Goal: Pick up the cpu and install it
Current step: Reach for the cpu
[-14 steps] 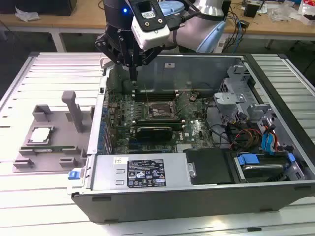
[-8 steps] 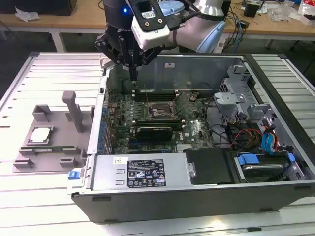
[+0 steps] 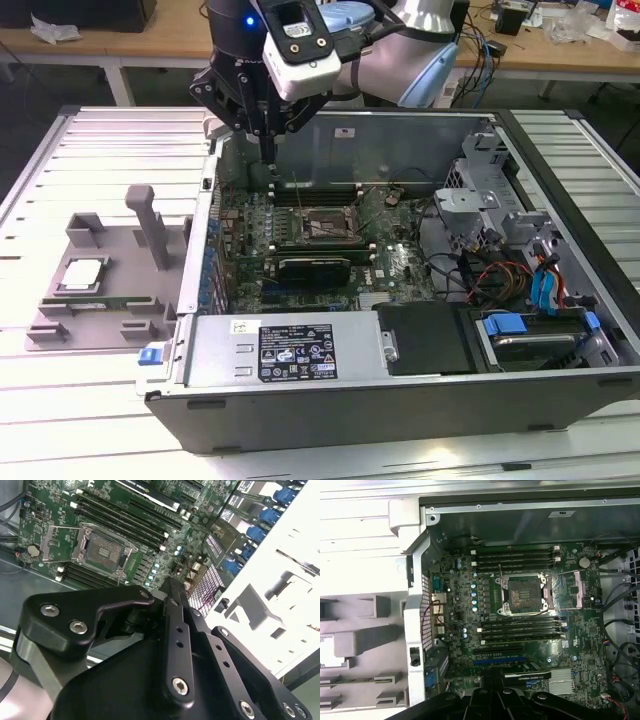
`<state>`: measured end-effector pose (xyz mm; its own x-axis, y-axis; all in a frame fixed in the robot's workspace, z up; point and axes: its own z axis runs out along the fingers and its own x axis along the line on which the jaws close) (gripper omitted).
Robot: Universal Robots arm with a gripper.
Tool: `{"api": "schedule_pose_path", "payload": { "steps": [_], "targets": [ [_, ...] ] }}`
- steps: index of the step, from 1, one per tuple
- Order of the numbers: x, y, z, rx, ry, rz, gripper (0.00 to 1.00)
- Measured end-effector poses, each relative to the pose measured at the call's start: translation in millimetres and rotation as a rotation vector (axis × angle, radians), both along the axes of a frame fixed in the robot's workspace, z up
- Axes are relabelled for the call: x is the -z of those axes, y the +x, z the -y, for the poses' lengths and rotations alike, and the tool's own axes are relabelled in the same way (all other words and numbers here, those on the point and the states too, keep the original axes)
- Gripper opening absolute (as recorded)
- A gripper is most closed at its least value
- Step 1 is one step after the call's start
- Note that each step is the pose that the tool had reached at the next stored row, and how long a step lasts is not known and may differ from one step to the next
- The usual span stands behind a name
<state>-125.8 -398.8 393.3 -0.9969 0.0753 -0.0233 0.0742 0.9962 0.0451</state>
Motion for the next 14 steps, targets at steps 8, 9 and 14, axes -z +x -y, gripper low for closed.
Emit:
{"api": "schedule_pose_path", "payload": {
  "steps": [8,9,14],
  "targets": [
    [0.0,-2.9,0.0,0.0,0.0001,0.0,0.11],
    [0.0,-3.5,0.0,0.0,0.0,0.0,0.11],
    [0.0,-6.7,0.0,0.0,0.0,0.0,0.11]
  ]
}}
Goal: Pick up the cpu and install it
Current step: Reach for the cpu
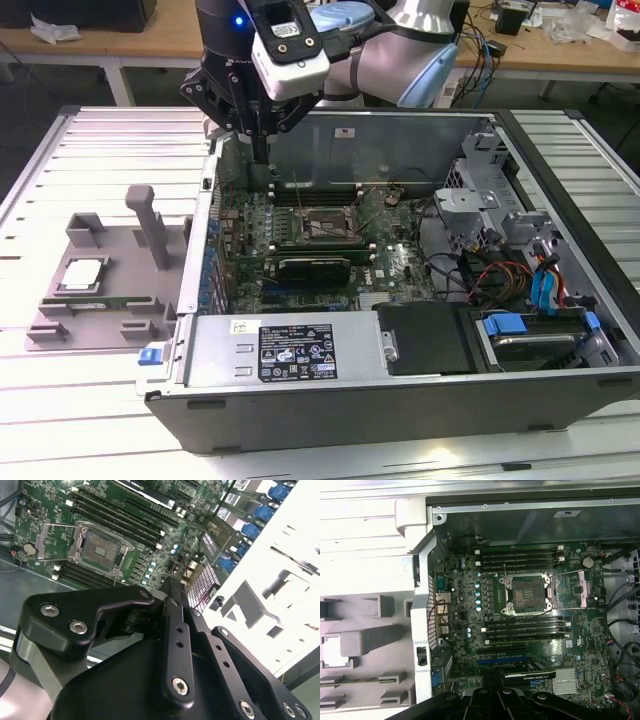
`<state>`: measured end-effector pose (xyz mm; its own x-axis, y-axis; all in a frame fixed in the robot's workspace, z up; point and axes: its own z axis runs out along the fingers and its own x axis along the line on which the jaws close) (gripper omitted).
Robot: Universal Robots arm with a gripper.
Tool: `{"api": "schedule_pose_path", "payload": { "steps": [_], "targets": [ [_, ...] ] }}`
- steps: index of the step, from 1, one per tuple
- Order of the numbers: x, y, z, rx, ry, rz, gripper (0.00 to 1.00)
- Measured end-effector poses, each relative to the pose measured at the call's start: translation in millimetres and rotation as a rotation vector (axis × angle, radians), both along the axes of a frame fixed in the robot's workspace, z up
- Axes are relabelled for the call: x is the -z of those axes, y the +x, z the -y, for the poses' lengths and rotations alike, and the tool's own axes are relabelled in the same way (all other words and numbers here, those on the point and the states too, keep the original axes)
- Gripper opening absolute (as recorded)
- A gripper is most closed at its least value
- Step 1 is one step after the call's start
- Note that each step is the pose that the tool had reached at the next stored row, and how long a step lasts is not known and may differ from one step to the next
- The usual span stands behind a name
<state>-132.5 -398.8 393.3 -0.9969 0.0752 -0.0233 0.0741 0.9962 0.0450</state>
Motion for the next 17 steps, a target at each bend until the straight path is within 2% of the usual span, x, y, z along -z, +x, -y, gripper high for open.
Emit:
{"api": "schedule_pose_path", "payload": {
  "steps": [11,17],
  "targets": [
    [0.0,-4.3,0.0,0.0,0.0,-0.0001,0.11],
    [0.0,-11.0,0.0,0.0,0.0,0.0,0.11]
  ]
}}
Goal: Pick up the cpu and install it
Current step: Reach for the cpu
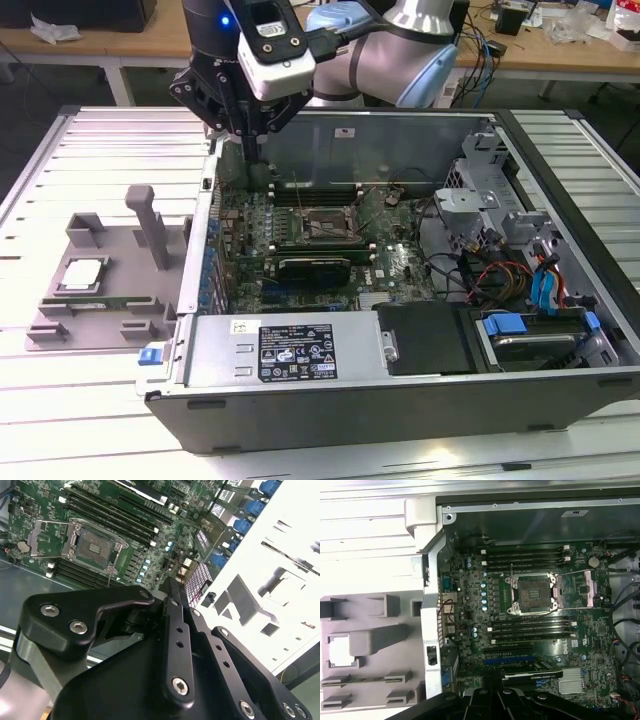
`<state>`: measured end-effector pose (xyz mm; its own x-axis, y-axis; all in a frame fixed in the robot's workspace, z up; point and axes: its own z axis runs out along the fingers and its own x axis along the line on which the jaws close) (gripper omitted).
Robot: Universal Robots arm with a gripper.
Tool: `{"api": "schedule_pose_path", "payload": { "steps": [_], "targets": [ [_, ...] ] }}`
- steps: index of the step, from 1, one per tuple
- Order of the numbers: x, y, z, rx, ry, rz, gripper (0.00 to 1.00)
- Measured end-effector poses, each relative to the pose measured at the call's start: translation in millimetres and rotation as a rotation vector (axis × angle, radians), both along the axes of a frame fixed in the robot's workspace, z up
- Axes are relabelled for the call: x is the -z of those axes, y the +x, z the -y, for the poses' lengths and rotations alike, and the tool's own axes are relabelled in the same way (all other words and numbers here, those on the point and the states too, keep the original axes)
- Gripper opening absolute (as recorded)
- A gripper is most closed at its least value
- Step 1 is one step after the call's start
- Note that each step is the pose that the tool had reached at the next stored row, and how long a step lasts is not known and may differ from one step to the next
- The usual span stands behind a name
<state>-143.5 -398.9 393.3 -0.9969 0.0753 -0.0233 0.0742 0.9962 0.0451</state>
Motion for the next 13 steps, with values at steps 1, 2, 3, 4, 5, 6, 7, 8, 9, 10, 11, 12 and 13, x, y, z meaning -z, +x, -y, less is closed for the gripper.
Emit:
{"api": "schedule_pose_path", "payload": {
  "steps": [1,2,3,4,5,6,7,8,9,10,11,12,13],
  "targets": [
    [0.0,-1.1,0.0,0.0,-0.0001,0.0,0.11],
    [0.0,-2.9,0.0,0.0,0.0,0.0,0.11],
    [0.0,-5.0,0.0,0.0,0.0,0.0,0.11],
    [0.0,-6.5,0.0,0.0,0.0,0.0001,0.11],
    [0.0,-6.9,-0.1,0.0,0.0,0.0,0.11],
    [0.0,-6.9,0.0,0.0,0.0,0.0001,0.11],
    [0.0,-7.7,0.0,0.0,-0.0001,0.0,0.11],
    [-0.1,-9.2,0.0,0.0,-0.0002,0.0,0.11],
    [0.0,-9.9,0.0,0.0,0.0,0.0,0.11],
    [0.0,-10.7,0.0,0.0,0.0,0.0,0.11],
    [0.0,-11.8,0.0,0.0,0.0,0.0,0.11],
    [0.0,-12.7,0.0,0.0,0.0,0.0,0.11],
    [0.0,-13.6,0.0,0.0,-0.0001,0.0001,0.11]
  ]
}}
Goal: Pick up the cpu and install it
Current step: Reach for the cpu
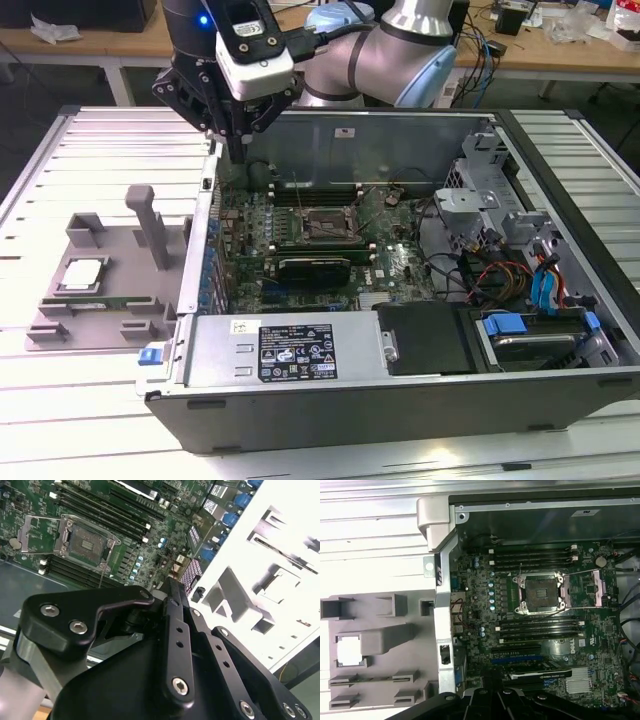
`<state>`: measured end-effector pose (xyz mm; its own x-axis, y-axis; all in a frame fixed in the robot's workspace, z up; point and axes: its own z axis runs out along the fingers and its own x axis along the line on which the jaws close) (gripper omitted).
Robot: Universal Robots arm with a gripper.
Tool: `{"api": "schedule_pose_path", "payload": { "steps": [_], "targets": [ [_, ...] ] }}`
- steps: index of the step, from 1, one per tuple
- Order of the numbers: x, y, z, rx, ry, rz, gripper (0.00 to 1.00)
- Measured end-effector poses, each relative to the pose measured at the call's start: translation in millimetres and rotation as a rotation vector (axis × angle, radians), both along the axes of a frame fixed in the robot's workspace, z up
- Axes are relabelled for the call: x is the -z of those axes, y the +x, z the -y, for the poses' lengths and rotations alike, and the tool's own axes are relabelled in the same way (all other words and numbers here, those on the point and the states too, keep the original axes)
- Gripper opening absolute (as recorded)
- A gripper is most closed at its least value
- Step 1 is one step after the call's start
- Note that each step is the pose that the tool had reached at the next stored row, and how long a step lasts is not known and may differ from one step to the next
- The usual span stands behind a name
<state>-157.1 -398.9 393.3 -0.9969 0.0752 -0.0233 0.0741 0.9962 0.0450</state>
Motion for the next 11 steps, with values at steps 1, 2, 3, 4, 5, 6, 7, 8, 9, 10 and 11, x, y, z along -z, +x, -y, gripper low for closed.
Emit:
{"api": "schedule_pose_path", "payload": {
  "steps": [1,2,3,4,5,6,7,8,9,10,11],
  "targets": [
    [0.0,-0.8,0.0,0.0,0.0,-0.0001,0.11],
    [0.0,-2.0,0.0,0.0,0.0001,0.0,0.11],
    [0.0,-3.3,0.0,0.0,0.0,-0.0001,0.11],
    [0.0,-4.4,0.0,0.0,0.0,-0.0001,0.11],
    [0.0,-6.0,0.0,0.0,0.0001,-0.0001,0.11],
    [0.0,-6.7,0.0,0.0,0.0,0.0,0.11],
    [0.0,-8.1,0.0,0.0,0.0001,0.0,0.11],
    [0.0,-9.4,0.0,0.0,-0.0001,0.0,0.11],
    [0.0,-11.0,0.0,0.0,0.0,0.0,0.11],
    [0.0,-12.0,0.0,0.0,0.0,0.0,0.11],
    [0.0,-12.7,0.0,0.0,0.0,0.0,0.11]
  ]
}}
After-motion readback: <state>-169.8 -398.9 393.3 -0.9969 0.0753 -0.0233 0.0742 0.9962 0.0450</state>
